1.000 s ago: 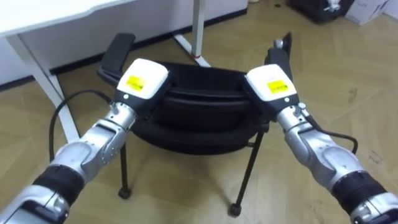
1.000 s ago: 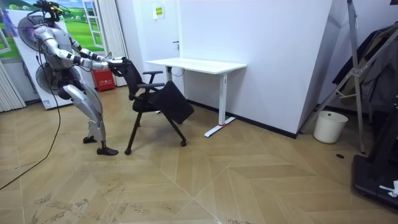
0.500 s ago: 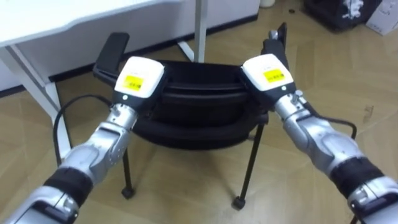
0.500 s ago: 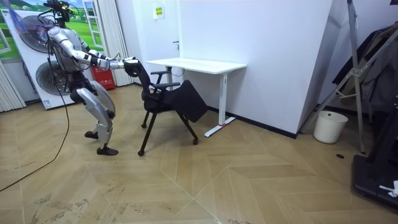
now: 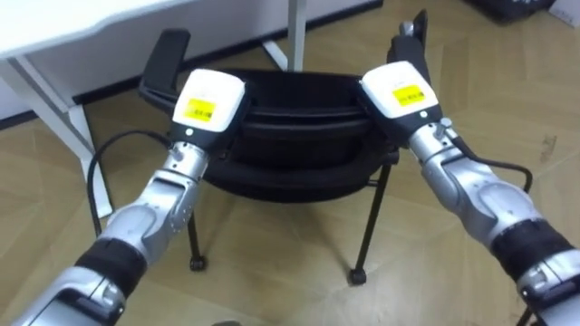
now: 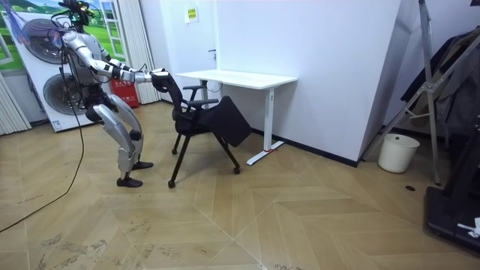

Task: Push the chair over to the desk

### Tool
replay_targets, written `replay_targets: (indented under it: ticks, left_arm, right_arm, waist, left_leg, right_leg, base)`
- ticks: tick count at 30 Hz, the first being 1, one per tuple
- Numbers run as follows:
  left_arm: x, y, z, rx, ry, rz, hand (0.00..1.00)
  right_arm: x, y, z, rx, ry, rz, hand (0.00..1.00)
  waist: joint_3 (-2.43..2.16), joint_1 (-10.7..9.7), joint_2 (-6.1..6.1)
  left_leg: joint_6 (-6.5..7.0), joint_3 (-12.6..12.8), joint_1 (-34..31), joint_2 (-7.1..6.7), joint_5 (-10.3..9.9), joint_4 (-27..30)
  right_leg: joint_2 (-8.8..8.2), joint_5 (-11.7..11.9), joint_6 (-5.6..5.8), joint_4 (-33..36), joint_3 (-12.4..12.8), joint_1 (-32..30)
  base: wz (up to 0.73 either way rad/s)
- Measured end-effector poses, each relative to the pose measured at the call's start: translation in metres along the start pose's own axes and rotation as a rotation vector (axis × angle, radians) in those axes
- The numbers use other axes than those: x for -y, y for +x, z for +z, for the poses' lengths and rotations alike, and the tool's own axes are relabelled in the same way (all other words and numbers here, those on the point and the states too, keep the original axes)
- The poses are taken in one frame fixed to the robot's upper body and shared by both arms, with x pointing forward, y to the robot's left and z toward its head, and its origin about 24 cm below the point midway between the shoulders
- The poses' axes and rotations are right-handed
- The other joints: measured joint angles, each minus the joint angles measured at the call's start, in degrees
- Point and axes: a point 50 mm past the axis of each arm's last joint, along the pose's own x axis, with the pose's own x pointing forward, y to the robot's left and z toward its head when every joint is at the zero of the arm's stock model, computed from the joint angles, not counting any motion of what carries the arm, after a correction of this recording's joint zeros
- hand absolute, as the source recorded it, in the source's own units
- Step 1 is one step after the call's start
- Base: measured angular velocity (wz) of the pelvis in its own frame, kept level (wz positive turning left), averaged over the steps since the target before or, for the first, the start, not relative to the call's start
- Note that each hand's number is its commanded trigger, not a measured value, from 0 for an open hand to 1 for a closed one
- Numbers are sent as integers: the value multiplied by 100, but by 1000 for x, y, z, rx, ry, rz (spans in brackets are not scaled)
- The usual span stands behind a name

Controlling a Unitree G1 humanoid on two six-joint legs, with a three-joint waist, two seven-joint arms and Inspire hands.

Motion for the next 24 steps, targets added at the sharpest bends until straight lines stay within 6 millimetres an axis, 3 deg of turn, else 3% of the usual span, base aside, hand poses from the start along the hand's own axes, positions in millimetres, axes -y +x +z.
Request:
replay_targets:
  ticks: [5,11,15,18,21,24]
  left_arm:
    - [-2,0,-4,-13,0,11,100]
    - [-4,-5,-9,-46,-3,38,100]
    - [-6,-6,-13,-73,0,56,100]
    - [-7,-9,-13,-86,6,64,100]
    - [-8,-9,-14,-93,11,76,100]
    - [-9,-9,-15,-108,18,81,100]
  right_arm:
    - [4,5,2,9,-11,-9,100]
    - [11,13,12,39,-27,-25,100]
    - [14,20,16,42,-40,-33,100]
    - [14,22,19,45,-39,-36,100]
    - [17,24,20,47,-45,-45,100]
    - [18,27,19,44,-52,-46,100]
  waist:
    - [2,68,24]
    - [0,314,15]
    - [0,484,-12]
    - [0,626,-22]
    - [18,814,-58]
    - [47,955,-100]
  left_leg:
    - [-55,-104,-4,-18,36,-87]
    - [-78,-147,12,-72,70,-189]
    - [-118,-331,21,-177,103,-341]
    - [-119,-693,35,-287,103,-369]
    - [-120,-862,17,-386,103,-376]
    - [-119,-867,23,-457,102,-368]
  right_leg:
    - [1,-8,-45,-59,-89,31]
    - [-41,-130,-65,-62,-108,9]
    - [-116,-178,-59,-110,-270,57]
    - [-111,-206,-31,-242,-406,203]
    - [-170,-258,29,-248,-489,243]
    - [-249,-330,105,-247,-585,331]
  base:
    - [9]
    - [2]
    - [18]
    - [20]
    - [21]
    - [29]
